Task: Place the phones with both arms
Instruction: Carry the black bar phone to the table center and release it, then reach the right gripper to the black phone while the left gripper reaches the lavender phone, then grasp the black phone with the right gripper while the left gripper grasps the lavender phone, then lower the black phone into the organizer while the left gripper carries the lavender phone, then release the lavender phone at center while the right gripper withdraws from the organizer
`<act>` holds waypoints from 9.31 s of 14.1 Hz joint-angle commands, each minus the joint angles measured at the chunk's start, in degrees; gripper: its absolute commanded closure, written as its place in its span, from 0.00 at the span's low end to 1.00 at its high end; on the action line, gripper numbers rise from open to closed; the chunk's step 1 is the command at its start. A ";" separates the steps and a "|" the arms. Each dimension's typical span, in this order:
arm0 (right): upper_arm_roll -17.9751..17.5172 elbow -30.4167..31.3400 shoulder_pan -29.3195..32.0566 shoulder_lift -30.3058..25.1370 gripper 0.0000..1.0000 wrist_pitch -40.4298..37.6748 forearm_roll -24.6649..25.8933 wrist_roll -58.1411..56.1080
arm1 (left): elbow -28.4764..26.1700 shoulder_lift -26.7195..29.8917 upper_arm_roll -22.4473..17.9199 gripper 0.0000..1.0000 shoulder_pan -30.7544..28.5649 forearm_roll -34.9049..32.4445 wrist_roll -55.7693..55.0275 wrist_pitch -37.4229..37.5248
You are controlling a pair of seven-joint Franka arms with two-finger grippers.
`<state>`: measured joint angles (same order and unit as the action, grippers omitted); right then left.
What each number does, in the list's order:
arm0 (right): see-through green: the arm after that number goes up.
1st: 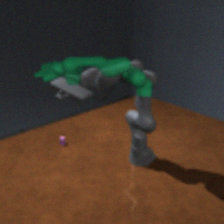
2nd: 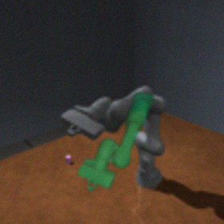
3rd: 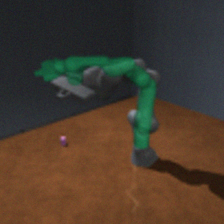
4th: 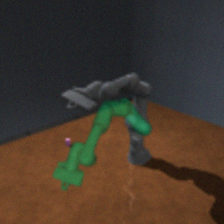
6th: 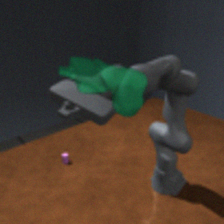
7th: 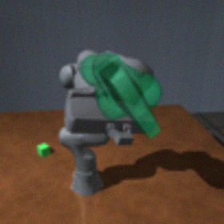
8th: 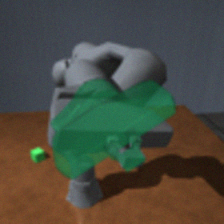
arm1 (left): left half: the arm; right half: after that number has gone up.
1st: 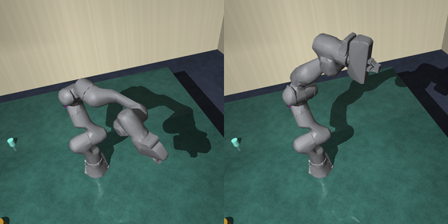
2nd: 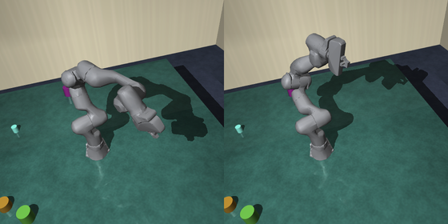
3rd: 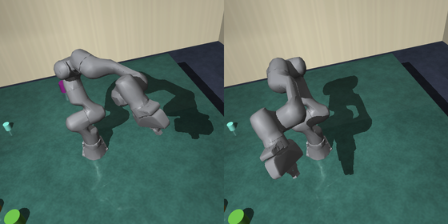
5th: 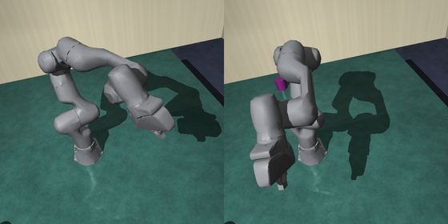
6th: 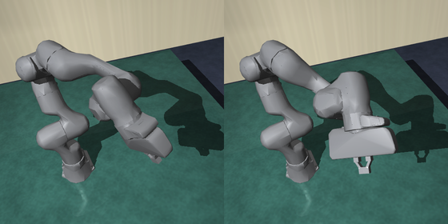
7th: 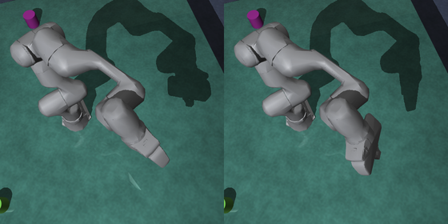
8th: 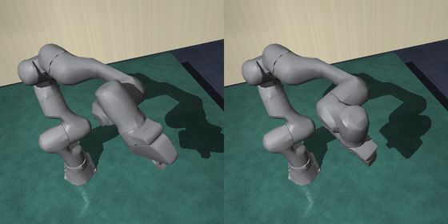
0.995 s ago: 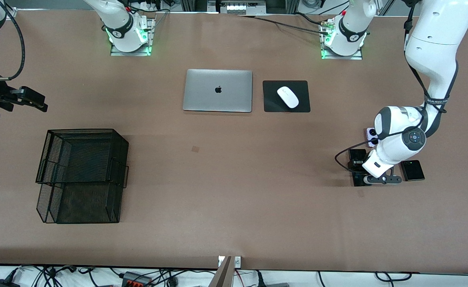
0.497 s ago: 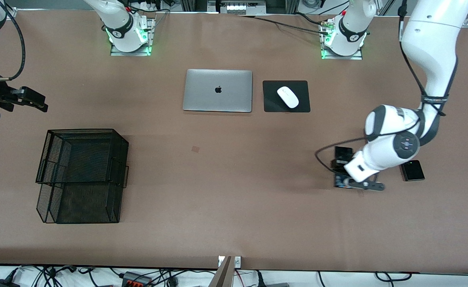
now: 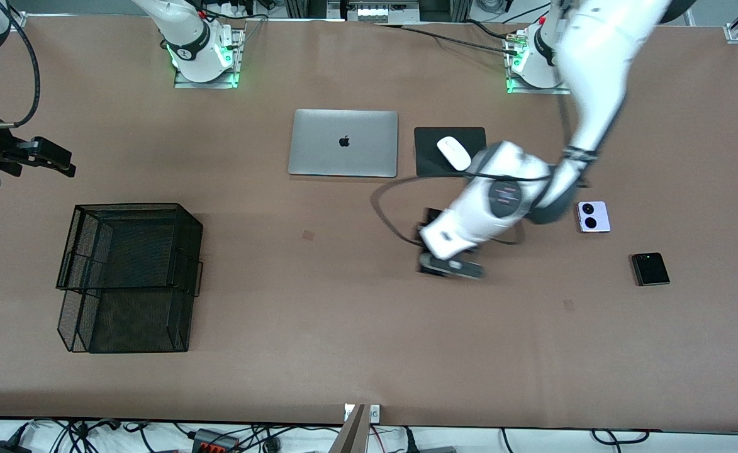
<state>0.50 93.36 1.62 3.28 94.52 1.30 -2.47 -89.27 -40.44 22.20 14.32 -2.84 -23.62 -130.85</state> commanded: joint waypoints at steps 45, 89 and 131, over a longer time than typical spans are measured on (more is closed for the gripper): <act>-0.06 -2.56 -39.23 35.11 0.00 39.77 -0.88 44.63 | -19.52 10.02 -1.02 0.00 -41.65 -13.42 19.05 16.18; 1.52 -11.80 -34.34 31.11 0.82 19.33 8.64 44.87 | -12.88 10.03 9.07 0.70 -42.98 -15.97 22.48 25.45; -5.94 -14.52 -10.13 27.74 0.00 6.54 -0.94 6.77 | 14.91 -6.76 7.33 0.00 -19.64 -19.31 -8.63 34.42</act>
<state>-3.22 79.21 -7.39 30.66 100.01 1.72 4.03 -73.31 -47.37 28.78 2.07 -20.85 -32.85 -98.84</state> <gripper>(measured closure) 0.000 0.000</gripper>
